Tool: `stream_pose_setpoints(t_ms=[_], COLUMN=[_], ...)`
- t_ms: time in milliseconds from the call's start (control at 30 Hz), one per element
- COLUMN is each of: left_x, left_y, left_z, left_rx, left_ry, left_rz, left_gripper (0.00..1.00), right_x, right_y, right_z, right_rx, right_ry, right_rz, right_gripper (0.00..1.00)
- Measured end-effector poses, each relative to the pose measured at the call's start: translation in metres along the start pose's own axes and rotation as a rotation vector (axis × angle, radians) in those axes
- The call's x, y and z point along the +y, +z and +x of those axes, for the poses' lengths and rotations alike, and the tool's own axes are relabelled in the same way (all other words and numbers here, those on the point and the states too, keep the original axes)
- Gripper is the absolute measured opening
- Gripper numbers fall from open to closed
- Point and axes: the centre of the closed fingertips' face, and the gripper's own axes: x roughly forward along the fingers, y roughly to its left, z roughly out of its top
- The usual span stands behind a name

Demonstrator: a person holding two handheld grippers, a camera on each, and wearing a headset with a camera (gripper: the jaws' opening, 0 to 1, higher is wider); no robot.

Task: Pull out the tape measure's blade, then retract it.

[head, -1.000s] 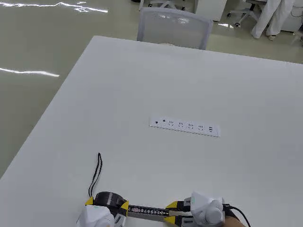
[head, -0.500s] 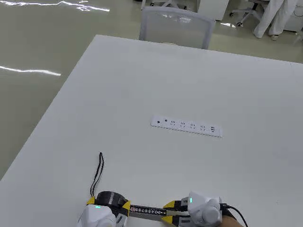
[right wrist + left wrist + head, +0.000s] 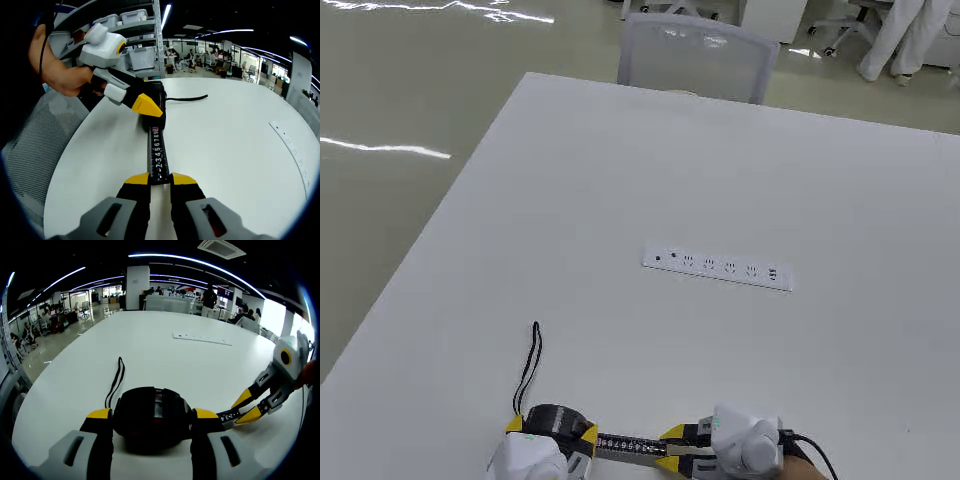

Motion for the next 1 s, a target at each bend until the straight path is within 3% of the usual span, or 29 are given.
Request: stream_pose_setpoints(t_ms=[1000], left_x=[0.000], left_y=[0.000], left_z=[-0.001], left_rx=[0.002], left_ry=[-0.004], left_rz=[0.002], left_gripper=[0.59], right_x=[0.003], right_y=[0.014], right_z=[0.020], right_rx=[-0.007], right_ry=[0.005], right_rz=[0.000], right_gripper=[0.13])
